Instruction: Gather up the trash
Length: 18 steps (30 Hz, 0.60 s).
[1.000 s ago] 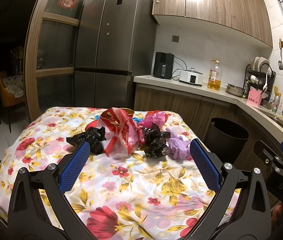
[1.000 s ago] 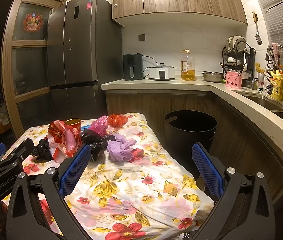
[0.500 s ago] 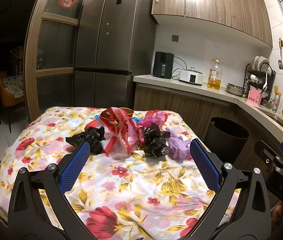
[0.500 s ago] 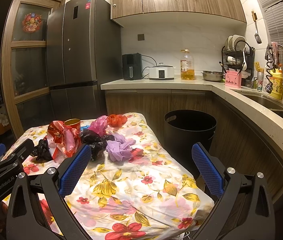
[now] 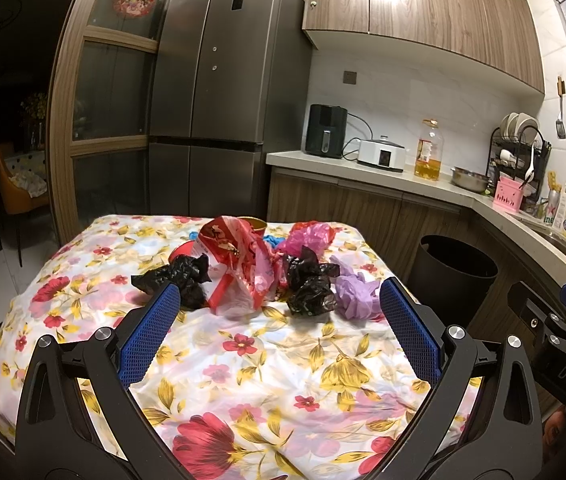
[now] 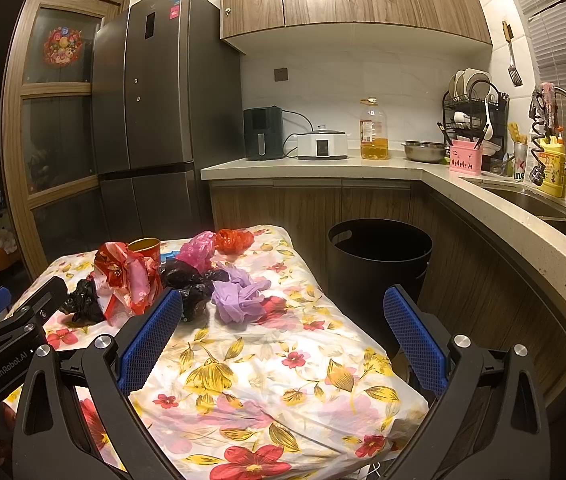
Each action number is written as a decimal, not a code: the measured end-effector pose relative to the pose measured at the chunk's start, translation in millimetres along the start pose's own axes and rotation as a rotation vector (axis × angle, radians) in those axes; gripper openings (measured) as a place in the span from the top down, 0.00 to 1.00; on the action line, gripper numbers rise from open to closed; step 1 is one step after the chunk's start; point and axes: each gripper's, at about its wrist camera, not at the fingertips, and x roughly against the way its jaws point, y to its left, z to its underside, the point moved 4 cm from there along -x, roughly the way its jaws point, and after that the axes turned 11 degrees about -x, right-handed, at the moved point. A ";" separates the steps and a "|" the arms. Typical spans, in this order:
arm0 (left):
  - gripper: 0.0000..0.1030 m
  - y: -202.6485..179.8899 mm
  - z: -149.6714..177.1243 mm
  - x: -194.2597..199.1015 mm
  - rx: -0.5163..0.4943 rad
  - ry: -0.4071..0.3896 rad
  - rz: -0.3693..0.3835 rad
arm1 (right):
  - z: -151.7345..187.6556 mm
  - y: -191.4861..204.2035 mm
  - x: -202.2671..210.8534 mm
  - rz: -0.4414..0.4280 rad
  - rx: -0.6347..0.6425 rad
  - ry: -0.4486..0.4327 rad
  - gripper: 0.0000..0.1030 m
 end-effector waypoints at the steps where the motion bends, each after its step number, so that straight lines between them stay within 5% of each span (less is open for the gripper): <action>1: 0.04 -0.5 -1.1 0.9 -0.001 0.002 -0.002 | -0.7 0.4 0.8 -0.001 -0.001 0.001 0.05; 18: 0.04 -0.4 -0.8 0.7 -0.001 0.002 -0.001 | -0.3 -0.4 -0.5 0.000 -0.003 -0.001 0.05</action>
